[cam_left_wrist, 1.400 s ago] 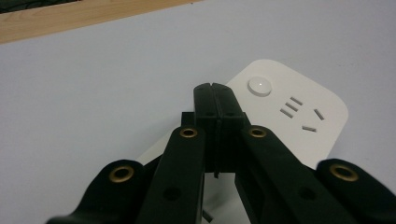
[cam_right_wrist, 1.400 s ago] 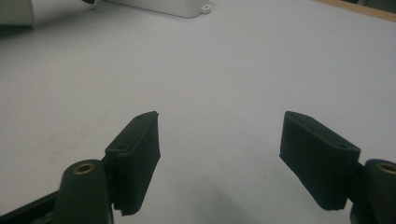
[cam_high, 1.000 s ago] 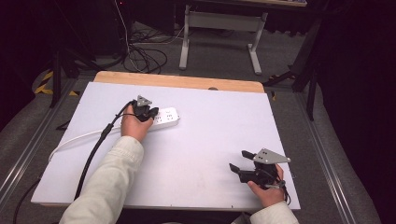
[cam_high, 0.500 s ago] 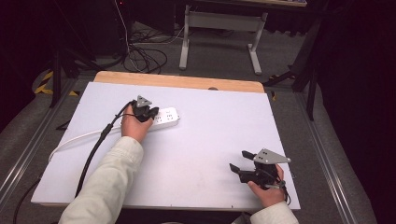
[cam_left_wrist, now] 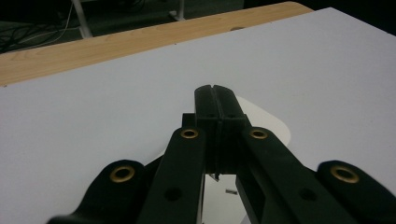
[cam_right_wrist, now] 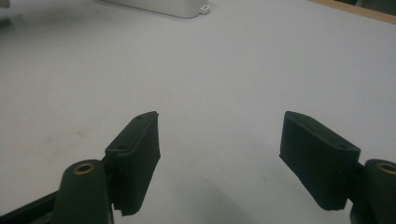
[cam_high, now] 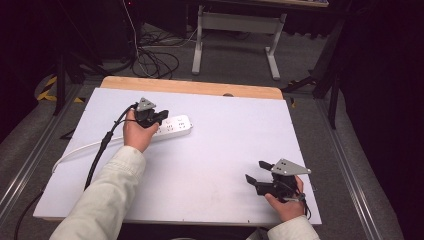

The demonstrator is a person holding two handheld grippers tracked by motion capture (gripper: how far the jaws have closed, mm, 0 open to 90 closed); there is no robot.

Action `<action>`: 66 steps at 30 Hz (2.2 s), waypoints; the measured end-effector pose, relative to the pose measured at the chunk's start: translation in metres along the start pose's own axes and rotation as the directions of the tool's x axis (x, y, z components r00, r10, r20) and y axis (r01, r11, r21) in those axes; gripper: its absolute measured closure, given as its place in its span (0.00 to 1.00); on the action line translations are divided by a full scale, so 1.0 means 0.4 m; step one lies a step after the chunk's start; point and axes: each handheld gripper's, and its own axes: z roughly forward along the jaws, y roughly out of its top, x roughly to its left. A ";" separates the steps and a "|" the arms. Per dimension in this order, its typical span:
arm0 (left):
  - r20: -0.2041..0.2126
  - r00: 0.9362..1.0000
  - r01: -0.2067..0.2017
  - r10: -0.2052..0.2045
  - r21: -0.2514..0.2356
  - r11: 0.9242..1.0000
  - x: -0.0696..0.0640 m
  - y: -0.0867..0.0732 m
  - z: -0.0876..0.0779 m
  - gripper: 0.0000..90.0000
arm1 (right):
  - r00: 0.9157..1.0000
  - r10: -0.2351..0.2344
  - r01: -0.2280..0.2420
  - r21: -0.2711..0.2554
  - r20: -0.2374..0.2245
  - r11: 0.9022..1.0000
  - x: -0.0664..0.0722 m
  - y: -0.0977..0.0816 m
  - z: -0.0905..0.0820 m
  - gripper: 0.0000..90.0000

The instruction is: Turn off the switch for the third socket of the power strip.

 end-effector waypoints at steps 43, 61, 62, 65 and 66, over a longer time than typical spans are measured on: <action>0.131 0.989 -0.066 0.064 0.010 0.998 -0.064 0.050 -0.246 0.38 | 1.000 0.010 -0.010 -0.011 0.001 1.000 -0.002 0.004 0.002 0.32; 0.185 0.965 -0.171 0.186 -0.097 0.981 -0.096 -0.082 -0.373 0.27 | 1.000 0.005 -0.005 -0.008 0.000 1.000 0.002 0.004 0.003 0.32; 0.191 0.965 -0.166 0.182 -0.097 0.981 -0.095 -0.091 -0.377 0.27 | 1.000 0.005 -0.005 -0.008 0.000 1.000 0.002 0.004 0.003 0.32; 0.225 0.964 -0.123 0.141 -0.091 0.988 -0.088 -0.118 -0.386 0.28 | 1.000 0.005 -0.005 -0.011 -0.003 1.000 0.003 0.005 0.002 0.31; 0.237 0.964 -0.106 0.124 -0.087 0.991 -0.086 -0.124 -0.387 0.29 | 1.000 0.003 -0.003 -0.012 -0.003 1.000 0.003 0.005 0.002 0.31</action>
